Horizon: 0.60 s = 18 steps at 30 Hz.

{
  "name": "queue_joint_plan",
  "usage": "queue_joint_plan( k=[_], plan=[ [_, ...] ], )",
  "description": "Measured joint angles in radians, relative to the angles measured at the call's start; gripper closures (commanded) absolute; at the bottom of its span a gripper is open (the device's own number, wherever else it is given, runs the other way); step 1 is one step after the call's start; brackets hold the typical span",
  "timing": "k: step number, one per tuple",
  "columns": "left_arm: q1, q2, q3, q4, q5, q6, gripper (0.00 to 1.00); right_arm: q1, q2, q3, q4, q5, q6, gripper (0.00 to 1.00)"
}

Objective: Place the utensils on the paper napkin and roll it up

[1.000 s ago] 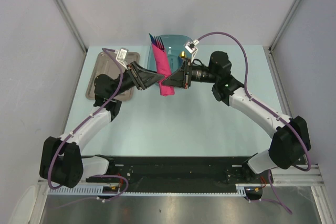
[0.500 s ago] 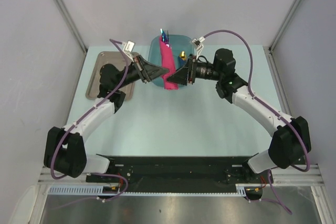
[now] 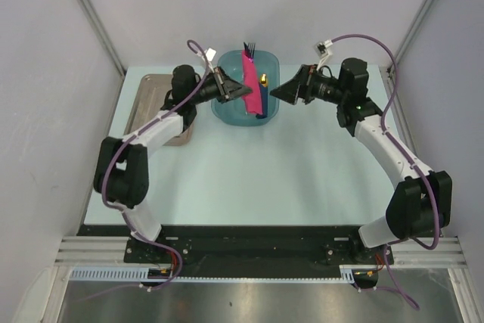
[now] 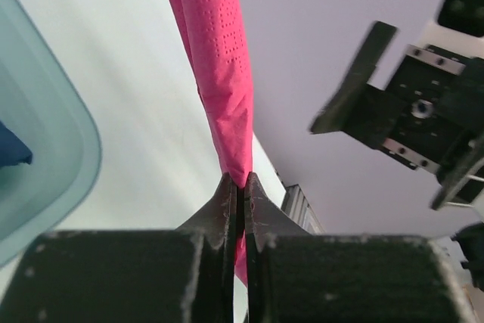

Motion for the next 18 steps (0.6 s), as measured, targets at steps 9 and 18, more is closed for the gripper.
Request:
queue_joint_plan(
  k=[9, 18],
  plan=[
    [0.001, 0.269, 0.249, -0.122, 0.013, 0.071, 1.0, -0.096, 0.02, 0.015, -0.046, -0.016, -0.027, 0.0],
    [0.011, 0.491, 0.523, -0.388, 0.007, 0.235, 1.0, -0.142, 0.055, 0.019, -0.056, -0.053, -0.042, 0.0]
  ],
)
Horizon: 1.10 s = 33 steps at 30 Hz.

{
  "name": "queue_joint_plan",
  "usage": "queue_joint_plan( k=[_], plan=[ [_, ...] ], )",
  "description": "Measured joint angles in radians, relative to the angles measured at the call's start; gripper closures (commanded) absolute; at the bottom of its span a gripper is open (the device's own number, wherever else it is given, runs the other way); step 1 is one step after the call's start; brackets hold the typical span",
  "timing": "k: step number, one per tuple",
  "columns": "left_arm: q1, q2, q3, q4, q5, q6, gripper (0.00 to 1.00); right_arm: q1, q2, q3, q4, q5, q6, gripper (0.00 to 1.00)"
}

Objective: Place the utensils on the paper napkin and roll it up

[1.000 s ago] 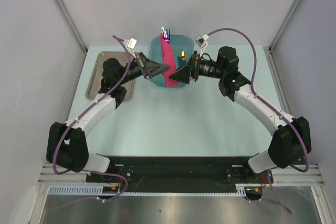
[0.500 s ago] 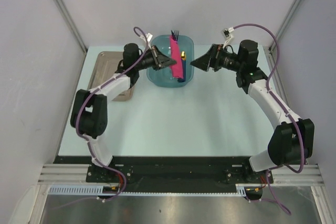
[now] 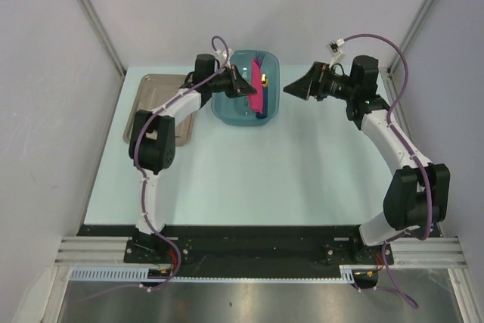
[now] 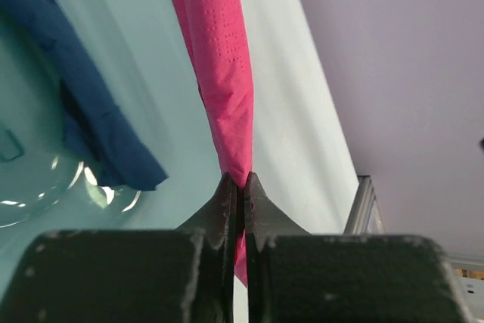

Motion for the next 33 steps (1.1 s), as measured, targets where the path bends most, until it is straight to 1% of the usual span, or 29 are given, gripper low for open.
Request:
queue_joint_plan(
  k=[3, 7, 12, 21, 33],
  plan=[
    [0.007, 0.044, 0.032, -0.06, -0.009, 0.044, 1.0, -0.014, 0.013, 0.003, -0.002, -0.013, -0.004, 0.0],
    [0.016, 0.086, 0.043, -0.101, -0.016, 0.077, 1.0, -0.034, 0.027, 0.005, -0.006, -0.027, -0.005, 0.0],
    [0.029, 0.165, 0.114, -0.148, -0.019, 0.123, 1.0, -0.047, 0.032, 0.005, -0.007, -0.04, -0.004, 0.0],
    [0.035, 0.241, 0.151, -0.155, -0.018, 0.153, 1.0, -0.055, 0.041, 0.005, -0.012, -0.046, -0.002, 0.0],
    [0.046, 0.323, 0.233, -0.139, 0.013, 0.136, 1.0, -0.057, 0.041, 0.005, -0.013, -0.045, 0.012, 0.0]
  ],
)
